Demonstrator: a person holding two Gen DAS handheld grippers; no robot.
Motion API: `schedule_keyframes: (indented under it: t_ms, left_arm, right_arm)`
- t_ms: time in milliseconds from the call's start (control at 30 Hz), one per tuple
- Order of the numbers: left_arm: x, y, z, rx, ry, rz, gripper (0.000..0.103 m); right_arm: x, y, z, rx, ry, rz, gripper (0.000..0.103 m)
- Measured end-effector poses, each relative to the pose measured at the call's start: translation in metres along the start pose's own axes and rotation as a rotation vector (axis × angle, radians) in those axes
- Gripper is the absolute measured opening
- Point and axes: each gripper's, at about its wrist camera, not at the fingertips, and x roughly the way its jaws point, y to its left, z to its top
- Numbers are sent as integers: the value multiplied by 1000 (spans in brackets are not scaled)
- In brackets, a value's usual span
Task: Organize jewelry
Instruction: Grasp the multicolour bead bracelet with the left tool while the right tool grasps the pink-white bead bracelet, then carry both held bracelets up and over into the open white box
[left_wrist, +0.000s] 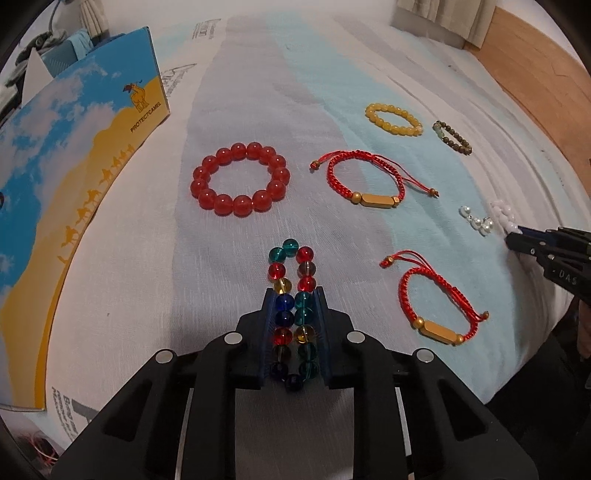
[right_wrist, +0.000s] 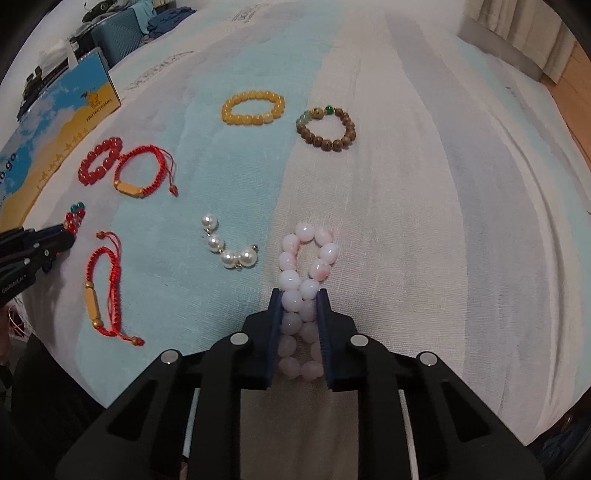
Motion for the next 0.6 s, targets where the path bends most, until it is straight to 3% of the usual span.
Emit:
schedule_keyframes:
  t_ms: [600]
  left_arm:
    - [-27, -6, 12, 3, -51, 25, 19]
  right_arm:
    - [-44, -2, 10, 32, -87, -1, 17]
